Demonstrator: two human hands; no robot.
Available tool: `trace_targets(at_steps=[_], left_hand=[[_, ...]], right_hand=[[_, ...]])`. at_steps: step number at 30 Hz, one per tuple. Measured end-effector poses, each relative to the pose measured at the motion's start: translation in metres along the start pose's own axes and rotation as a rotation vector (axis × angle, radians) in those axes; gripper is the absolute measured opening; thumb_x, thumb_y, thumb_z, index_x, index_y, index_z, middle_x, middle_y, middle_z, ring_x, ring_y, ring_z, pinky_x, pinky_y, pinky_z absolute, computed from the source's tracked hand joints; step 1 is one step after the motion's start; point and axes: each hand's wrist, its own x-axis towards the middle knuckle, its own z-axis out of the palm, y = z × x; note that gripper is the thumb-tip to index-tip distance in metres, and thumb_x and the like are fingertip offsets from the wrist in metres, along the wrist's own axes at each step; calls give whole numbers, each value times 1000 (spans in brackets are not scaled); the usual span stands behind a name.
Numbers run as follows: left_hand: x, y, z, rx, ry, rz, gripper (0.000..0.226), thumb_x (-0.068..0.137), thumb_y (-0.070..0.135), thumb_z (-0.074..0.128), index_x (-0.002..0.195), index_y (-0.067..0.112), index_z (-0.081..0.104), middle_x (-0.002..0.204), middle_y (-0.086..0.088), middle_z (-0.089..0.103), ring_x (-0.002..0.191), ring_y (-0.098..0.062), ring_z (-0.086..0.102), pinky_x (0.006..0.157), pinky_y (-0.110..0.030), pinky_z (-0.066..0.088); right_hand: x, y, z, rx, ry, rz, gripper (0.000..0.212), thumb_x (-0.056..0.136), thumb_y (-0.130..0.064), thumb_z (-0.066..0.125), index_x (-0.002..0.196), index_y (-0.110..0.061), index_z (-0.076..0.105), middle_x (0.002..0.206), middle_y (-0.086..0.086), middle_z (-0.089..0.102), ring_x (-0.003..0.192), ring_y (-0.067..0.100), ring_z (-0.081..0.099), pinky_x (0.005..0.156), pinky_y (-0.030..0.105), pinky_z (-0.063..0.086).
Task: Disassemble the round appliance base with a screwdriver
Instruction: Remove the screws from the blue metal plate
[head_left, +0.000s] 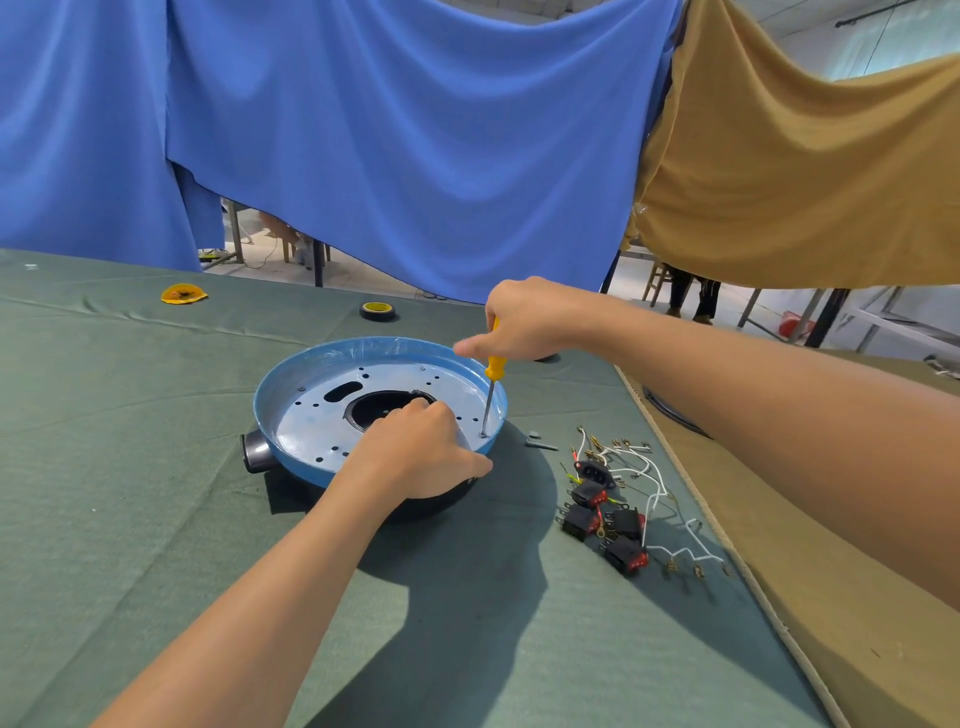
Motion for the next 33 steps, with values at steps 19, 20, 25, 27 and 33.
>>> trace_targets(at_steps=[19, 20, 25, 27, 33], left_hand=[[-1, 1, -2, -11, -13, 6, 48, 75, 59, 62, 60, 22, 36, 76, 2, 42, 78, -24, 49, 62, -33, 34], [-1, 1, -2, -11, -15, 6, 47, 75, 59, 62, 60, 22, 36, 76, 2, 42, 78, -24, 49, 62, -34, 35], [-2, 1, -2, -19, -9, 10, 47, 75, 59, 63, 60, 23, 38, 80, 0, 45, 82, -26, 51, 67, -35, 38], [-3, 1, -2, -28, -7, 8, 46, 75, 59, 63, 59, 23, 38, 77, 1, 44, 81, -26, 51, 66, -34, 37], [-2, 1, -2, -35, -7, 5, 45, 75, 58, 64, 58, 24, 40, 76, 2, 44, 78, -23, 50, 62, -34, 34]], right_hand=[[2, 3, 0, 74, -35, 26, 40, 79, -29, 65, 106, -1, 65, 109, 20, 65, 70, 18, 45, 58, 35, 46], [3, 2, 0, 75, -46, 19, 41, 79, -33, 65, 105, -1, 66, 108, 19, 65, 69, 18, 46, 57, 32, 44], [2, 1, 2, 51, 14, 20, 48, 91, -52, 52, 64, -12, 50, 57, 1, 44, 54, 17, 42, 47, 27, 31], [3, 1, 2, 73, 4, 20, 35, 89, -37, 55, 81, -3, 62, 61, 4, 49, 58, 21, 46, 49, 26, 36], [2, 2, 1, 39, -51, 14, 35, 81, -40, 58, 93, -8, 64, 86, 11, 68, 68, 23, 57, 58, 32, 51]])
